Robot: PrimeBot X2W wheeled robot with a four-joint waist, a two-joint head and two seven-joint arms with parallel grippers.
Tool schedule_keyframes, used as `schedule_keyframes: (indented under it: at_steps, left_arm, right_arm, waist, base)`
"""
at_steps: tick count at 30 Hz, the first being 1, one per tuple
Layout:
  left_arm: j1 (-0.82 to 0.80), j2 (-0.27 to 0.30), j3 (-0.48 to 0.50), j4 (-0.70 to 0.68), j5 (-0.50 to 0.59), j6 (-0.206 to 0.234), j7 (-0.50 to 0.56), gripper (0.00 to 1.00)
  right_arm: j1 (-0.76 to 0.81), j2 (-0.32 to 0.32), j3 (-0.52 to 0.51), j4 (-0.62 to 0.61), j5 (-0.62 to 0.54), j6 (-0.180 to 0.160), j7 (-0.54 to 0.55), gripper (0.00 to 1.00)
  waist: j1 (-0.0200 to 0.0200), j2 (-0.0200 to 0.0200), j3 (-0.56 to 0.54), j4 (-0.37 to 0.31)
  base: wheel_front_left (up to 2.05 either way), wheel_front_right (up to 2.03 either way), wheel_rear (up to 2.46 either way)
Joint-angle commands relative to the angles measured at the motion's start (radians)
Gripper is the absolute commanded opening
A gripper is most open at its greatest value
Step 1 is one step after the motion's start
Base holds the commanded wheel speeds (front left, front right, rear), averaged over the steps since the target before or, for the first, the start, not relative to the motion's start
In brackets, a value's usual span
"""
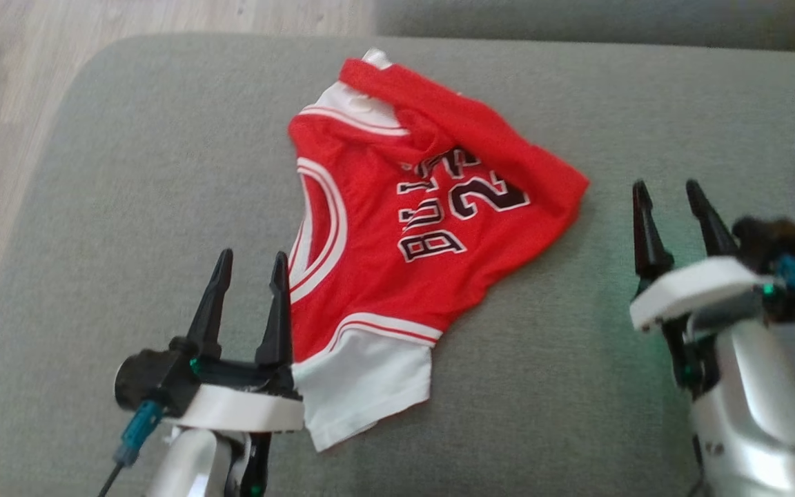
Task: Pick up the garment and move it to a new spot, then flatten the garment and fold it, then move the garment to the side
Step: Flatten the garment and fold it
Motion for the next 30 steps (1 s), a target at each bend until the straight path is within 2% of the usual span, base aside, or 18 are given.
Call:
schedule_keyframes:
  at_steps: [1, 6, 7, 12, 19, 30]
  left_arm:
    - [-0.057, 0.003, 0.014, -0.031, 0.0, -0.004, -0.005, 1.0]
    - [-0.083, 0.003, -0.01, -0.028, -0.014, -0.003, -0.005, 1.0]
    - [-0.091, 0.003, -0.019, -0.028, -0.022, -0.001, -0.005, 1.0]
    - [-0.107, 0.003, -0.042, -0.031, -0.039, 0.004, -0.005, 1.0]
    - [-0.125, 0.003, -0.071, -0.031, -0.055, 0.014, -0.005, 1.0]
    - [-0.127, 0.003, -0.07, -0.029, -0.053, 0.023, -0.005, 1.0]
  right_arm:
    - [-0.083, 0.01, 0.015, -0.023, -0.021, -0.001, 0.029, 1.0]
    - [-0.197, -0.017, -0.018, 0.084, -0.068, -0.001, 0.142, 1.0]
    - [-0.244, -0.036, -0.029, 0.14, -0.091, -0.001, 0.175, 1.0]
    - [-0.325, -0.08, -0.028, 0.243, -0.132, -0.001, 0.202, 1.0]
    - [-0.399, -0.124, 0.04, 0.373, -0.155, -0.001, 0.198, 1.0]
    - [-0.424, -0.124, 0.146, 0.469, -0.128, -0.001, 0.171, 1.0]
  waist:
    - [-0.0001, 0.0, 0.039, 0.038]
    - [-0.0001, 0.0, 0.094, 0.096]
    - [-0.0001, 0.0, 0.113, 0.118]
    - [-0.0001, 0.0, 0.144, 0.157]
    - [-0.0001, 0.0, 0.164, 0.197]
    - [-0.0001, 0.0, 0.164, 0.188]
  base:
    - [0.0, 0.0, 0.0]
    - [0.0, 0.0, 0.0]
    - [0.0, 0.0, 0.0]
    - [0.0, 0.0, 0.0]
    - [0.0, 0.0, 0.0]
    - [0.0, 0.0, 0.0]
